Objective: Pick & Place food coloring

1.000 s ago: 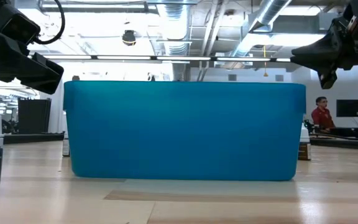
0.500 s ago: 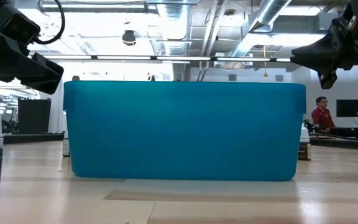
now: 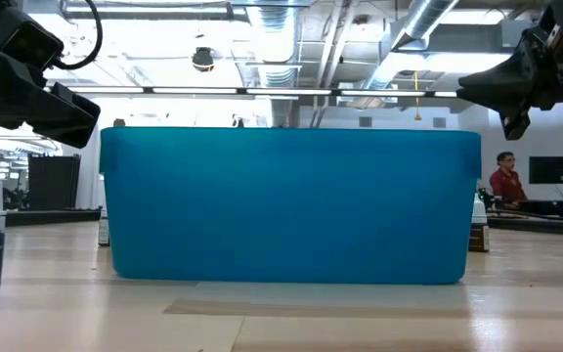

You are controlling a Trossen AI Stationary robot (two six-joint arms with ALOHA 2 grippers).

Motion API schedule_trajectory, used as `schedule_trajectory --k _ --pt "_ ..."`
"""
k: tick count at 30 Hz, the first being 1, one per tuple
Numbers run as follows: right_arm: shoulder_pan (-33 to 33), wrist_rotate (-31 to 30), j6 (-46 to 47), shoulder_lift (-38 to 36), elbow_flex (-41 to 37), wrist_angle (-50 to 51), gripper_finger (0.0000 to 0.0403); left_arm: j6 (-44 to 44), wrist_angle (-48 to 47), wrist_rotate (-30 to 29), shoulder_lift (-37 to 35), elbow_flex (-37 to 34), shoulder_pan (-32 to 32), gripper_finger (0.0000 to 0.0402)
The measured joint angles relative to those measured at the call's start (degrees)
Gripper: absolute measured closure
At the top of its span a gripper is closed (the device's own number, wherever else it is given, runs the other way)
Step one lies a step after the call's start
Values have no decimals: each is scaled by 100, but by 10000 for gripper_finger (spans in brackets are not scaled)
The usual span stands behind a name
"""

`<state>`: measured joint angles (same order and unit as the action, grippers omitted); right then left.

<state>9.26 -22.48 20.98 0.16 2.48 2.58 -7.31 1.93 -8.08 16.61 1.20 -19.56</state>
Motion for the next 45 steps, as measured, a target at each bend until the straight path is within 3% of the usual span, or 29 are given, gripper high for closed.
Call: schedule_trajectory --k 13,22,30,37,45 --pt "0 -2 1 0 -6 -44 333 0 0 -9 1 -1 -1 314" --pt "-100 -201 -27 1 -29 -908 333 0 0 -9 1 -1 0 314" --pt "-367 -531 -1311 167 724 -1238 333 40 2 -9 1 0 1 314" --pt "-415 -569 -1904 898 2112 178 333 689 4 -9 1 -1 -1 314" --pt "-415 -595 -1020 2040 3424 1964 333 981 6 -17 1 1 1 314"
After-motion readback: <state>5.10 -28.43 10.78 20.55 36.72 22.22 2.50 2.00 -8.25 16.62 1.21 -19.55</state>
